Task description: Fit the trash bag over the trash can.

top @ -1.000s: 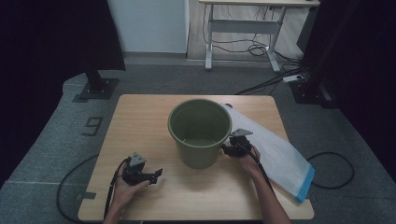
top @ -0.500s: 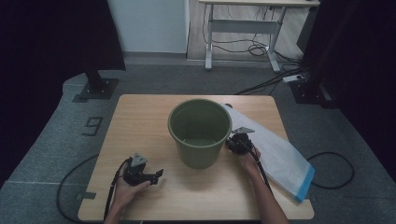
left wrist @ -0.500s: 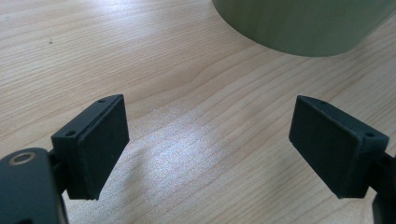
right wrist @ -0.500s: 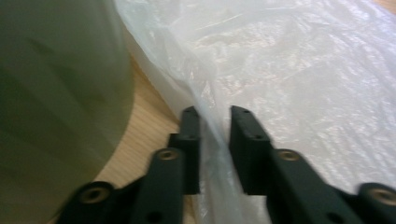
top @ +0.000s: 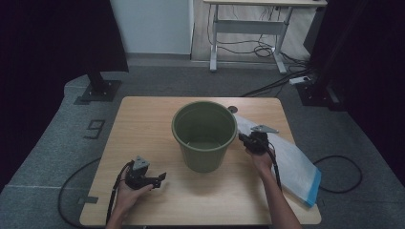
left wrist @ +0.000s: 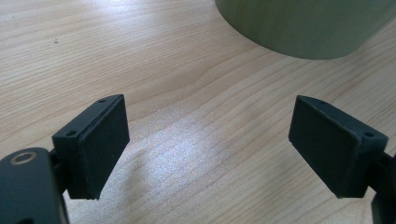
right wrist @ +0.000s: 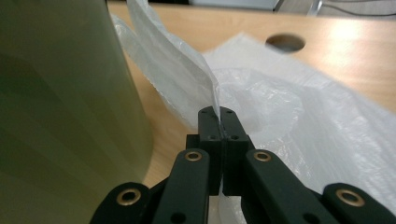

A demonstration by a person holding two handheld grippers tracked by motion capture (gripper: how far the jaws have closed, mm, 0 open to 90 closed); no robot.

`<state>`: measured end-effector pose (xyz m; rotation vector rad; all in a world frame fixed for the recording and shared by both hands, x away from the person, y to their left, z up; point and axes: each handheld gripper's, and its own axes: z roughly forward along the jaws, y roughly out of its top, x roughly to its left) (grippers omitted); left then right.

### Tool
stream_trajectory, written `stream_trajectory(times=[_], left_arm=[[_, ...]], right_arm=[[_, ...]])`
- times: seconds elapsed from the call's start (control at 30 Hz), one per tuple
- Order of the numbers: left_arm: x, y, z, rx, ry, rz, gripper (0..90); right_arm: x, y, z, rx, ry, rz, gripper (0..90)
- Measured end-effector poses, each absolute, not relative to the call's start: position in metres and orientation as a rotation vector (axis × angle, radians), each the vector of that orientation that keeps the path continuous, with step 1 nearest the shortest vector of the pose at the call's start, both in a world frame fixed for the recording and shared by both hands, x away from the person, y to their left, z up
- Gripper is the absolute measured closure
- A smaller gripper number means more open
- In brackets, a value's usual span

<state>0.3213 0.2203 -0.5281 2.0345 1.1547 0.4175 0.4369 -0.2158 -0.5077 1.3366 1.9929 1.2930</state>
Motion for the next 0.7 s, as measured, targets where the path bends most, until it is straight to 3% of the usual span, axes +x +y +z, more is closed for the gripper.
stream_trajectory(times=[0.7], left_arm=[[0.322, 0.217, -0.530, 2.035, 1.162, 0.421, 12.4]], right_arm=[[0.408, -0.269, -0.428, 1.324, 1.721, 1.557, 88.6]])
